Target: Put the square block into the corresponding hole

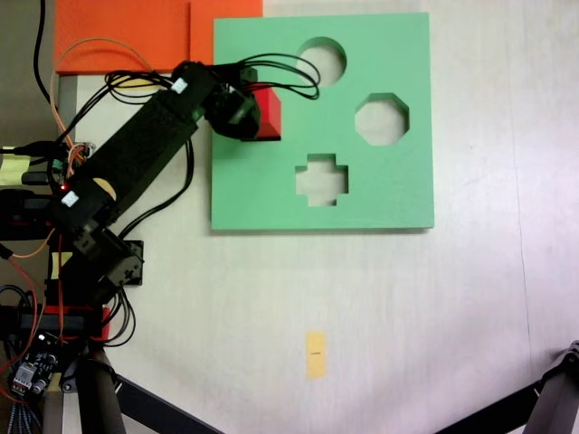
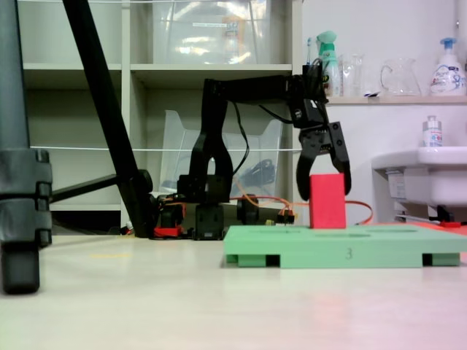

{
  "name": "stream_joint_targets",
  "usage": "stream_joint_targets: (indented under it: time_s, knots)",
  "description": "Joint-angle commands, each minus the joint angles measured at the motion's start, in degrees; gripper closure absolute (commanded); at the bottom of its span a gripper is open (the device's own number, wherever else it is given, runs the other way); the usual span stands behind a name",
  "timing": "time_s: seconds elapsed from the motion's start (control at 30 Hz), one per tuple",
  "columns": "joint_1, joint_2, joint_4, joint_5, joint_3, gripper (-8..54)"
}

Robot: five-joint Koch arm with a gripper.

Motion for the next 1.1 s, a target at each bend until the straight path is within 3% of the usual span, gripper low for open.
stream_joint_targets:
  time_s: [0.0, 0.4, 0.7, 0.83, 0.93, 1.0, 1.07]
  knots:
    - [-2.02, 0.7, 0.7, 1.14, -3.34, 28.7]
    - [-1.41, 2.11, 3.69, 1.23, -3.25, 28.7]
    - [1.67, -8.88, 2.9, -8.09, -6.15, 27.2]
    - [2.46, -11.87, -0.88, -14.59, -6.33, 9.0]
    - [1.93, -11.51, -4.39, -15.56, -6.24, 6.2]
    - [1.41, -10.46, -3.87, -14.77, -7.65, -7.4]
    - [1.14, -8.17, -2.46, -14.68, -7.73, -7.1]
